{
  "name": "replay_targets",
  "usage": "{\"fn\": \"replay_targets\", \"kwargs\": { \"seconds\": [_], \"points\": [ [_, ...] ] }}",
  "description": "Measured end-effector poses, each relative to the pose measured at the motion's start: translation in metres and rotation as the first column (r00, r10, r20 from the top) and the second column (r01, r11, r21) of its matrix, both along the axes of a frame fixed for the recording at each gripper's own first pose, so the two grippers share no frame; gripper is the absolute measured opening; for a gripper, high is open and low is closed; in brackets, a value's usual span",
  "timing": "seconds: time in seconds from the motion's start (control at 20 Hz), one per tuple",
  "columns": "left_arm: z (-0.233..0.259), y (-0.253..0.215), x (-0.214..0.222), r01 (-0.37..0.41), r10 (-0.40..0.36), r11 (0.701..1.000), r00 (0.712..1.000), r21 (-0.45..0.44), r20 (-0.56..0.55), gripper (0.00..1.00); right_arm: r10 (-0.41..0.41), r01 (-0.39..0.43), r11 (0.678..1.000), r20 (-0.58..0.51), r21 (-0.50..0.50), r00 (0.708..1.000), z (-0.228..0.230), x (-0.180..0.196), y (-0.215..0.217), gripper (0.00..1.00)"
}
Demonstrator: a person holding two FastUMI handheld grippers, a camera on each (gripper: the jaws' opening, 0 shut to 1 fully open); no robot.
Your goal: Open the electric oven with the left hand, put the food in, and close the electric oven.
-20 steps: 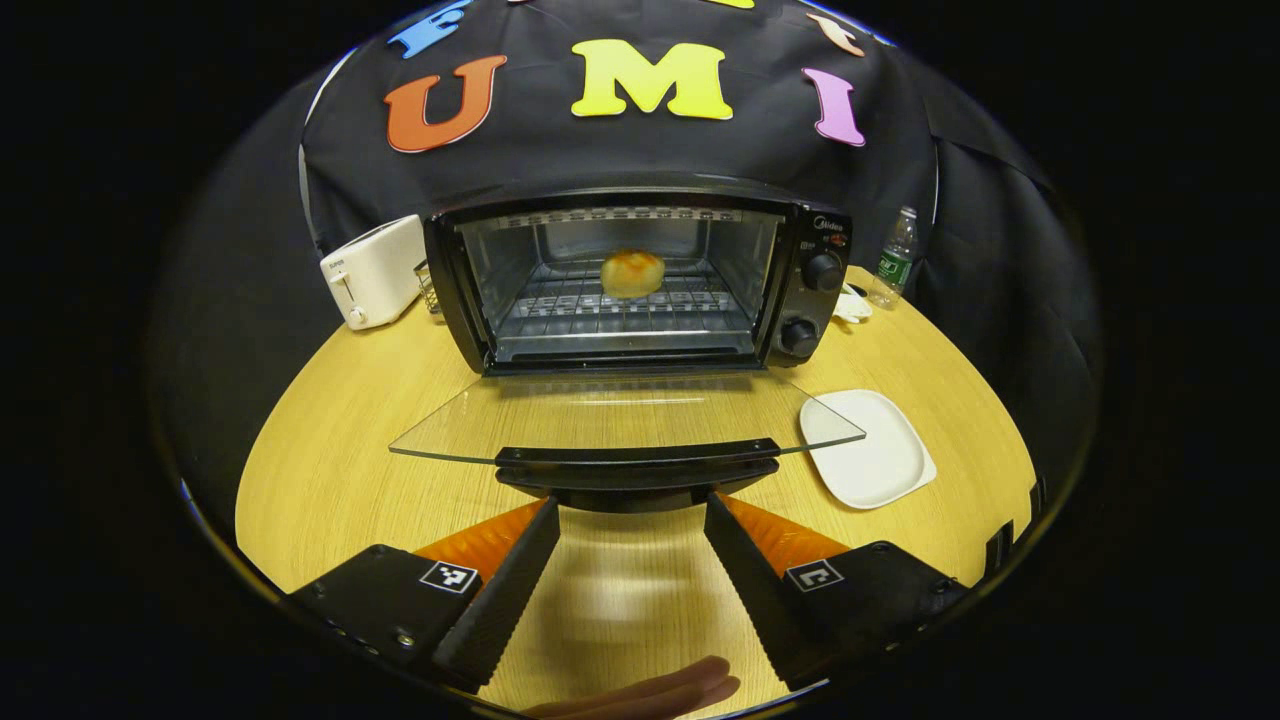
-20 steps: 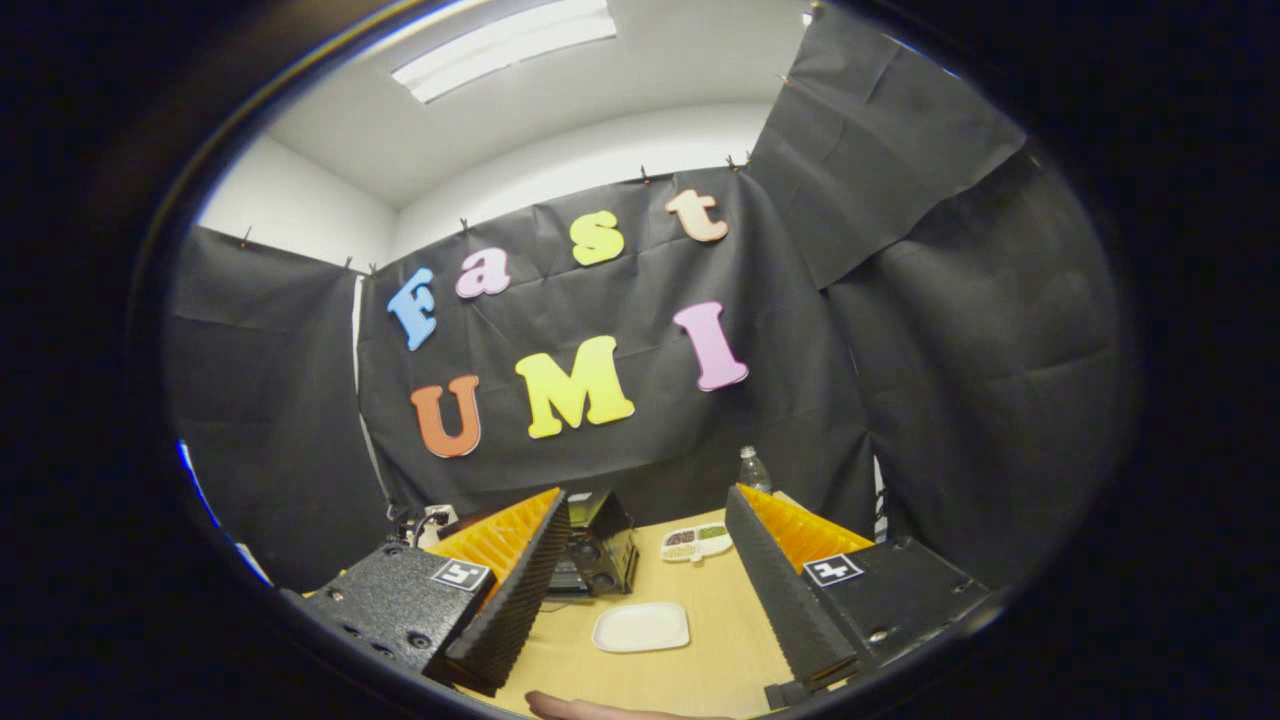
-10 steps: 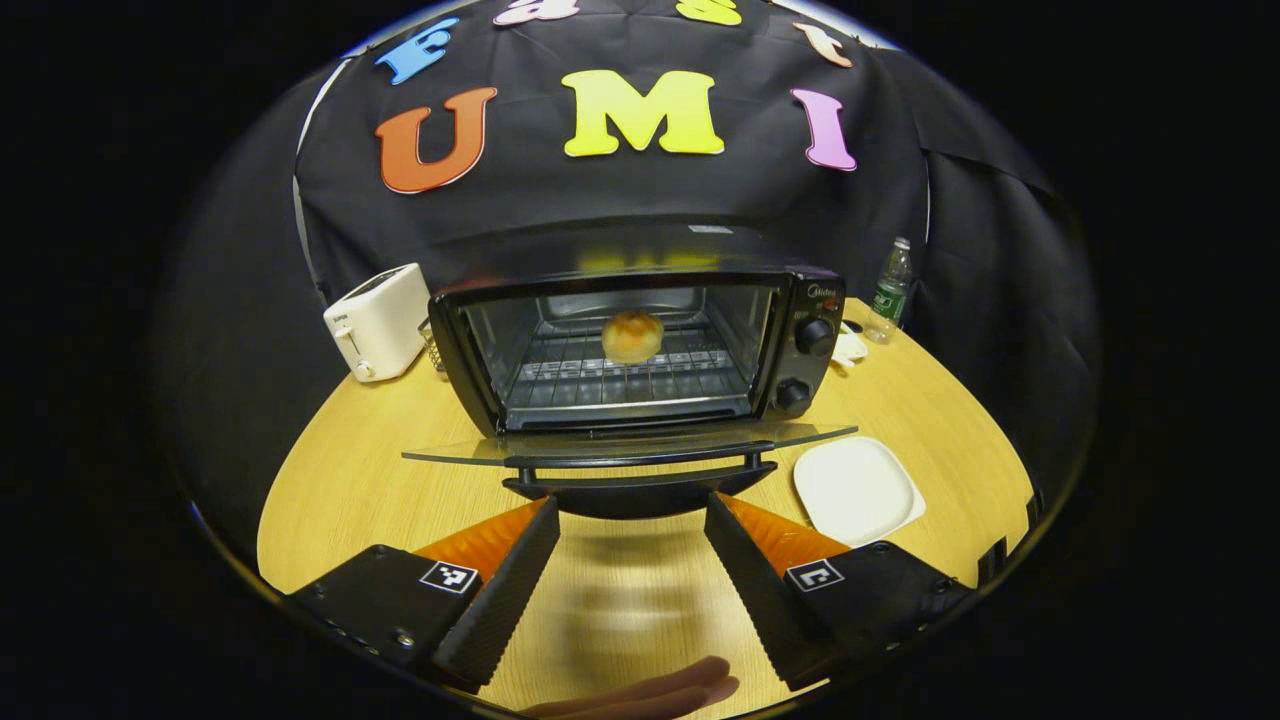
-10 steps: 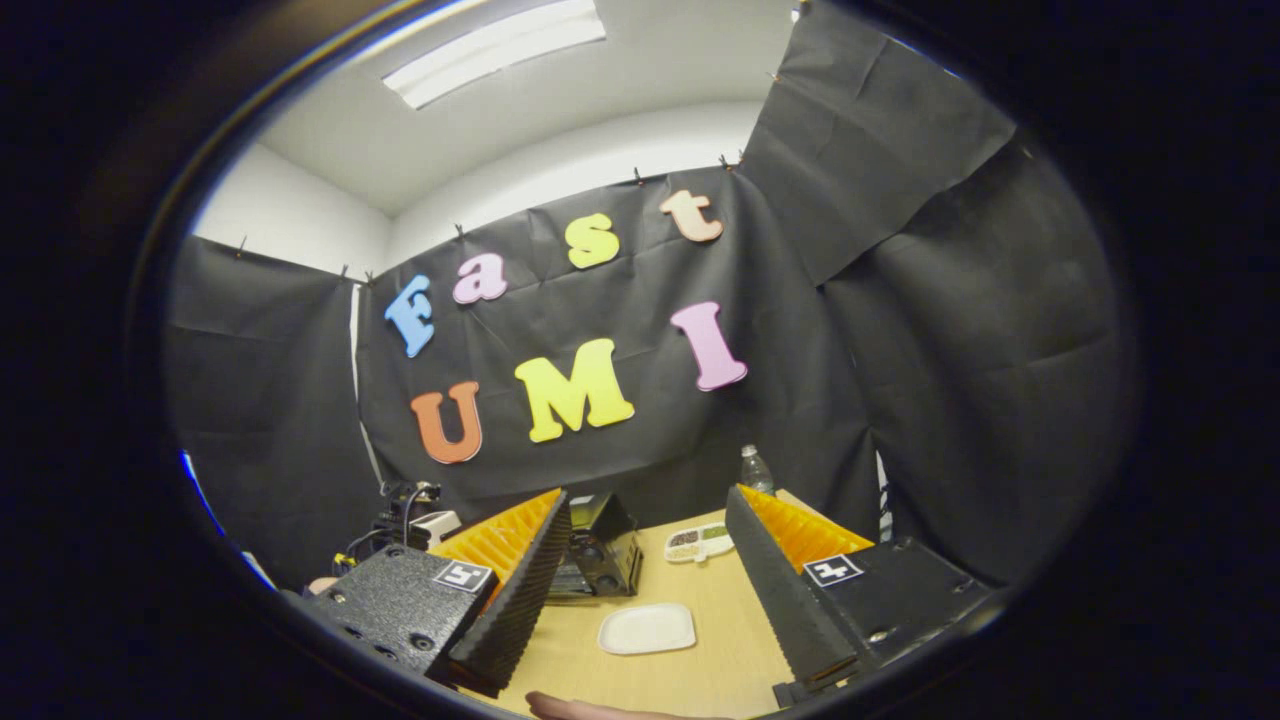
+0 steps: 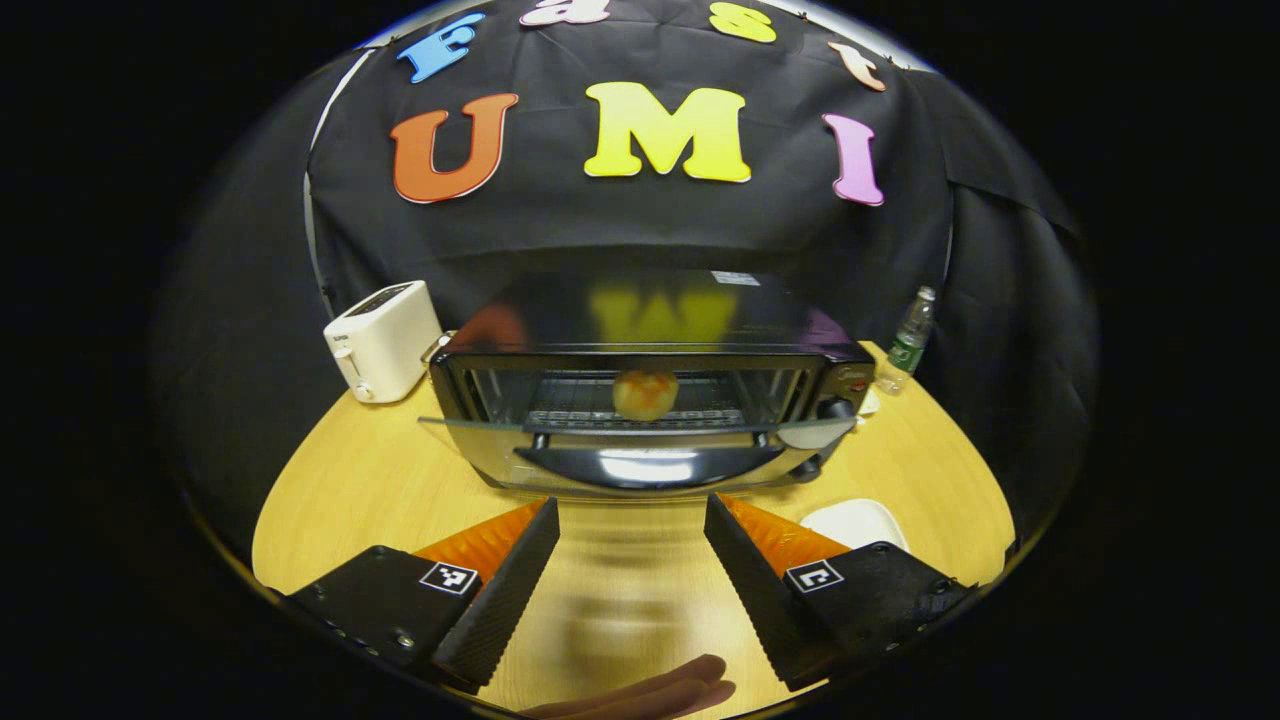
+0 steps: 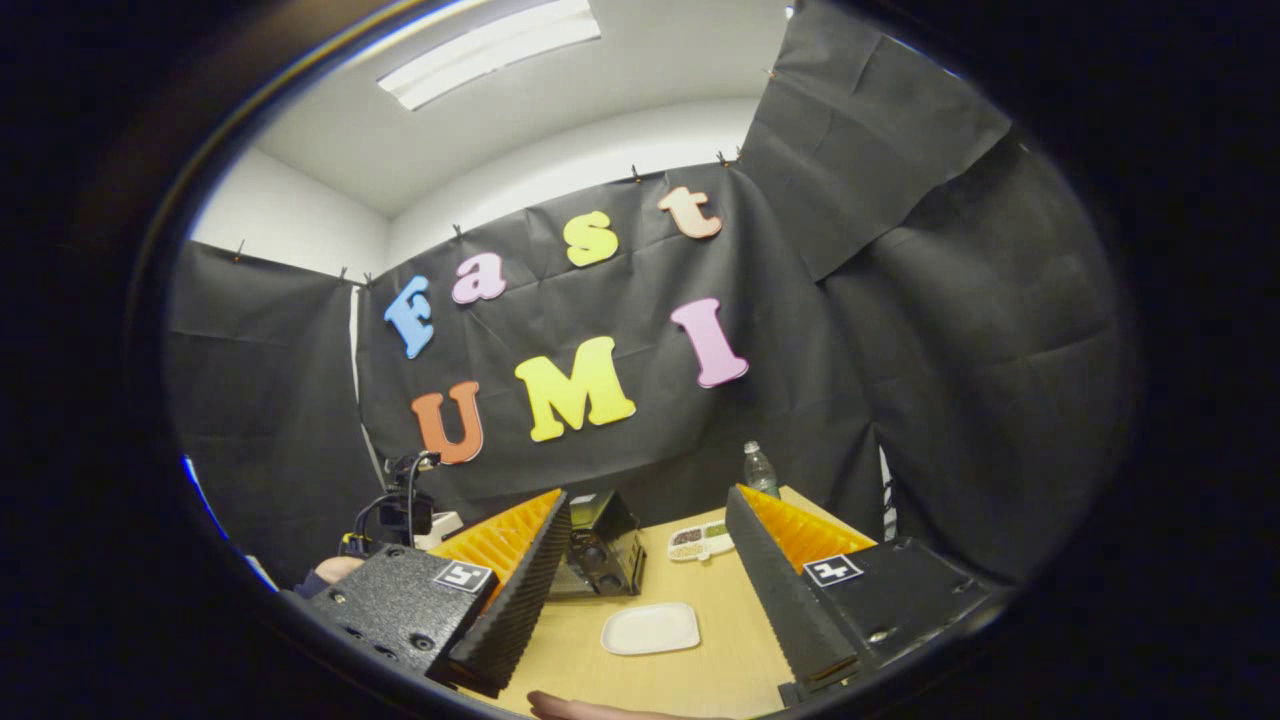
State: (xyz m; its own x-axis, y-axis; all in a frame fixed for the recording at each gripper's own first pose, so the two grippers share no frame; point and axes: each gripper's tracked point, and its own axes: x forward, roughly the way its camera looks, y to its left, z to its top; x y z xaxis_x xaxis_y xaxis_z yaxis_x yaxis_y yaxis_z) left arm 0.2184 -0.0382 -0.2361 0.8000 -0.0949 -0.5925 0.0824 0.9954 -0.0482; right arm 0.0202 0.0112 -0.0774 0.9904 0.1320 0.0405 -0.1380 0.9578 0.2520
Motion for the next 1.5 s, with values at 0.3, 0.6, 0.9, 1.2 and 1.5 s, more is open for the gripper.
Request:
{"fn": "replay_targets", "kwargs": {
  "seconds": [0.3, 0.6, 0.9, 1.2, 1.5],
  "points": [
    [-0.023, 0.006, 0.005, -0.043, 0.04, 0.997, 0.998, -0.061, -0.041, 0.96, -0.011, 0.01, 1.0, -0.011, -0.018, 1.0, -0.007, 0.003, -0.005, 0.93],
    [0.004, 0.008, -0.015, -0.022, 0.025, 0.998, 0.999, -0.064, 0.043, 0.93, -0.01, 0.01, 1.0, -0.033, -0.02, 0.999, -0.014, 0.006, -0.003, 0.93],
    [0.056, 0.005, -0.049, 0.017, -0.007, 0.999, 0.98, -0.051, 0.2, 0.93, -0.008, 0.007, 1.0, -0.024, -0.025, 1.0, -0.011, 0.002, 0.001, 0.93],
    [0.103, 0.007, -0.093, 0.022, 0.002, 0.997, 0.944, -0.069, 0.33, 0.93, -0.006, 0.005, 0.999, -0.024, -0.041, 1.0, -0.009, 0.0, 0.005, 0.93],
    [0.154, 0.019, -0.13, -0.021, 0.032, 0.999, 0.881, -0.028, 0.473, 0.93, 0.003, -0.004, 0.998, -0.015, -0.059, 1.0, -0.003, -0.007, 0.016, 0.93]
  ]
}}
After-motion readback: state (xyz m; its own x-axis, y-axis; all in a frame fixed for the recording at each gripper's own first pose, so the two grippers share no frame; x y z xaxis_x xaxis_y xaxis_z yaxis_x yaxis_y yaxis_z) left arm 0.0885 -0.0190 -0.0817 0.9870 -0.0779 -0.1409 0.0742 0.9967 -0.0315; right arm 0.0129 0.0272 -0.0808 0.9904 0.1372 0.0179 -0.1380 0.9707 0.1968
